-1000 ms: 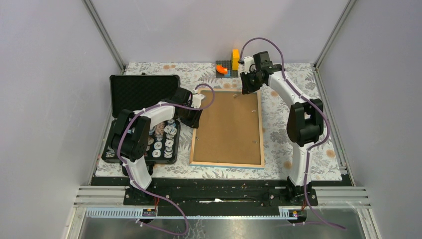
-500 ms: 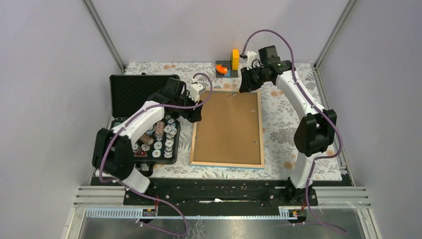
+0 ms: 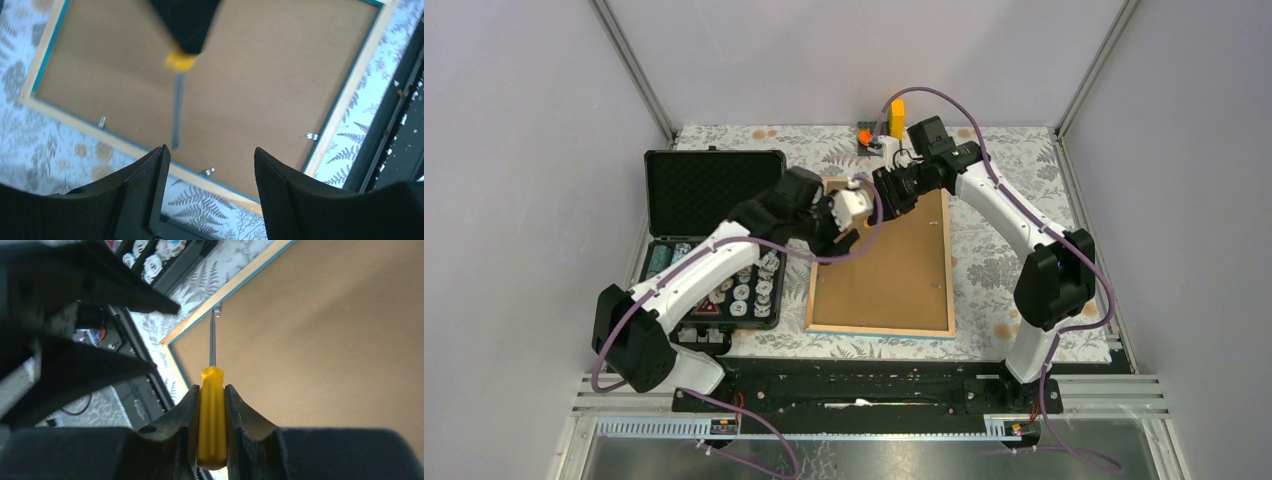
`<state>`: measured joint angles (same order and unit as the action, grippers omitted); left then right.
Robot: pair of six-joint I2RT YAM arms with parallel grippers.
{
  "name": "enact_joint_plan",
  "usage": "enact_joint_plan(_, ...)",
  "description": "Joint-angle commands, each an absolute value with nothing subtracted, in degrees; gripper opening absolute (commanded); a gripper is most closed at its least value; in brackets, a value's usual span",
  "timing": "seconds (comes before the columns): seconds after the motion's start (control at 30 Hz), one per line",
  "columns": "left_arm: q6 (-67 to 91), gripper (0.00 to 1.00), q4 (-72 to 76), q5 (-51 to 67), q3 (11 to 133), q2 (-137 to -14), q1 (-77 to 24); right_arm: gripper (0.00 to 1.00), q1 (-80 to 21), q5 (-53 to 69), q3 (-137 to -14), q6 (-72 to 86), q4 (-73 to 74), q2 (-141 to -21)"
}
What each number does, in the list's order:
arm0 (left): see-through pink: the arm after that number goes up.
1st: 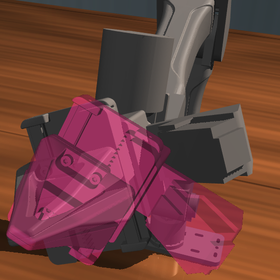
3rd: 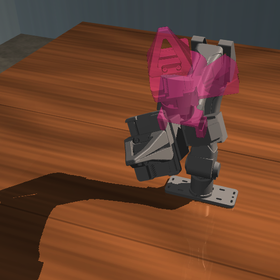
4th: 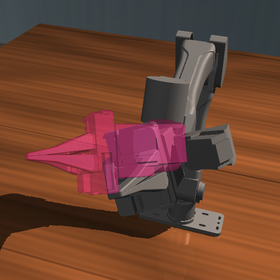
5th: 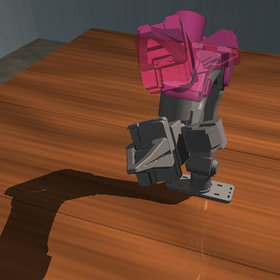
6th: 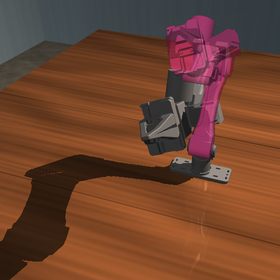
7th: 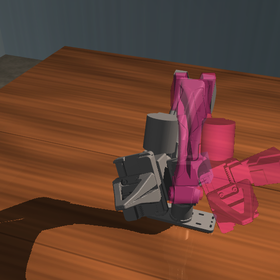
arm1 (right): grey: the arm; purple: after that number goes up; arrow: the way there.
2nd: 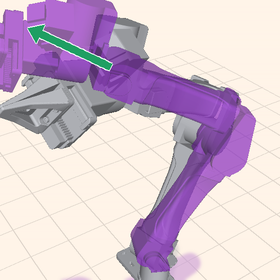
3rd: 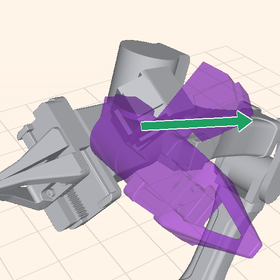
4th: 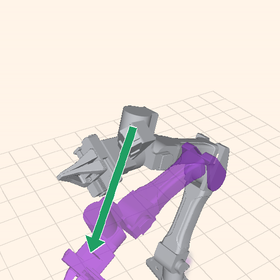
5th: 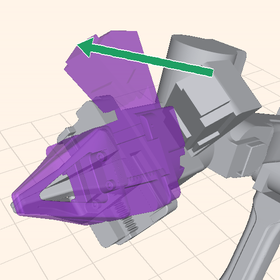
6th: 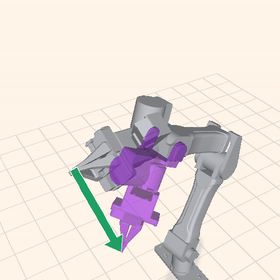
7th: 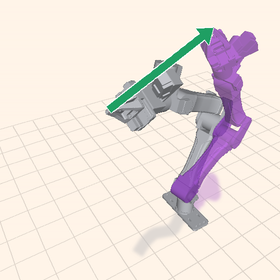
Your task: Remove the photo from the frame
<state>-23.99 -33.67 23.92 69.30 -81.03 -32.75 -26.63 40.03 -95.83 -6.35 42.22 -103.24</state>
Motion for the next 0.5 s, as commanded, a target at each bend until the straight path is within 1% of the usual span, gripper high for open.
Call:
enact_joint_plan(0.0,-29.9,0.66,-33.0,13.4,70.0,-79.1,-41.5,0.00,-27.6,48.4,-94.5,-3.6,40.5,-101.5)
enact_joint_plan(0.13,-28.5,0.60,-31.7,9.2,70.5,-80.8,-43.8,0.00,-27.7,50.9,-93.4,-3.3,40.3,-101.0)
enact_joint_plan(0.23,-27.7,0.53,-31.0,7.8,71.4,-81.8,-44.3,0.00,-27.8,51.4,-92.6,-3.4,40.3,-100.4)
enact_joint_plan(0.4,-27.5,0.33,-31.0,7.4,71.5,-82.7,-45.4,0.00,-27.8,52.7,-90.8,-3.8,40.3,-99.2)
enact_joint_plan(0.47,-27.0,0.28,-31.1,7.1,71.2,-83.0,-45.5,0.00,-27.8,53.0,-90.3,-4.0,40.6,-98.7)
